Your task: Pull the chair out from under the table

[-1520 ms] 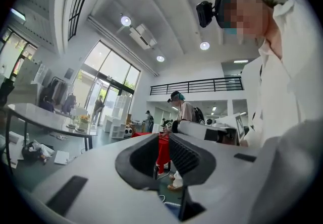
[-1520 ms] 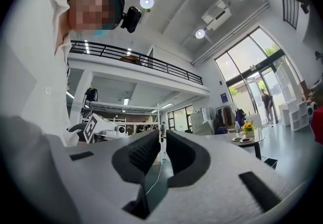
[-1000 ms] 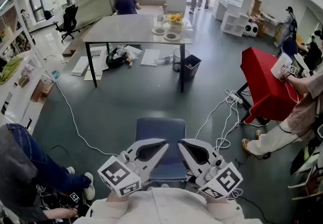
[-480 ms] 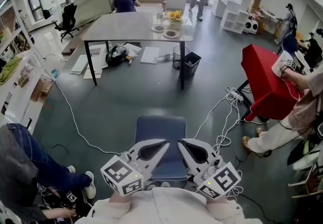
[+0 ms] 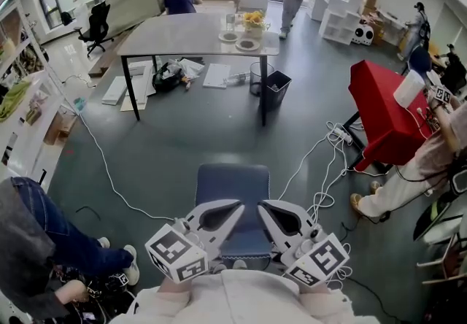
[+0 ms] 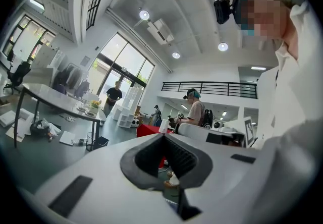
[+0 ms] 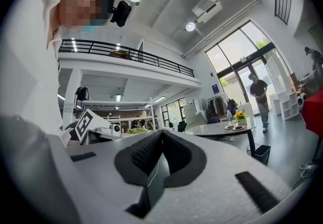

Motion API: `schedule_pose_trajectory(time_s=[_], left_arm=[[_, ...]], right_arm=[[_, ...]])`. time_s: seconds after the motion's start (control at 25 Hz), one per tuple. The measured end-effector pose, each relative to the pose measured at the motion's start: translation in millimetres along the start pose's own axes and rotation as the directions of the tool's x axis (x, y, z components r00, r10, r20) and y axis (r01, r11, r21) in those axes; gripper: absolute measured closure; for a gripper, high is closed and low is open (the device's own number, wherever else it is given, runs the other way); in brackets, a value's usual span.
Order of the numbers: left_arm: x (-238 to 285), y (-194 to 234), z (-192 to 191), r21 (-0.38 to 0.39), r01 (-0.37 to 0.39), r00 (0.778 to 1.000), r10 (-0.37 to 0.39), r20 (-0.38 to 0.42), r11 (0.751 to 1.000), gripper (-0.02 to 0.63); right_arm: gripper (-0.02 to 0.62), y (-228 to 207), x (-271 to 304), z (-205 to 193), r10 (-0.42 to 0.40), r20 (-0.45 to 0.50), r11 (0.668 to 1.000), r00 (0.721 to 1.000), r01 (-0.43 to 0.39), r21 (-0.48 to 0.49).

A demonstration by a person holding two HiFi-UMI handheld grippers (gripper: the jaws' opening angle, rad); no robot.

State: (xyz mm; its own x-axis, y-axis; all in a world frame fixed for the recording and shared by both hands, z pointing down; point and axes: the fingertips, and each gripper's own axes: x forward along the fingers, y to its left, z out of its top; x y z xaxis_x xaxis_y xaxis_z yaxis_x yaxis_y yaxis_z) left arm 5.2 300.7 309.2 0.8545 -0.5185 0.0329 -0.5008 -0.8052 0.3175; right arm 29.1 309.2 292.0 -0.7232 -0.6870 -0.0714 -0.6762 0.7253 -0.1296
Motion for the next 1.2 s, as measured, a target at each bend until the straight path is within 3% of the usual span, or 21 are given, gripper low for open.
schedule_pose_trajectory(time_s=[1.2], left_arm=[[3.1, -8.2, -21.0, -0.036, 0.034, 0.998, -0.036, -0.054, 0.999, 0.591]], right_arm=[[0.594, 4.5, -3.8, -11.7, -0.008, -0.054, 1.000, 0.998, 0.009, 0.019]])
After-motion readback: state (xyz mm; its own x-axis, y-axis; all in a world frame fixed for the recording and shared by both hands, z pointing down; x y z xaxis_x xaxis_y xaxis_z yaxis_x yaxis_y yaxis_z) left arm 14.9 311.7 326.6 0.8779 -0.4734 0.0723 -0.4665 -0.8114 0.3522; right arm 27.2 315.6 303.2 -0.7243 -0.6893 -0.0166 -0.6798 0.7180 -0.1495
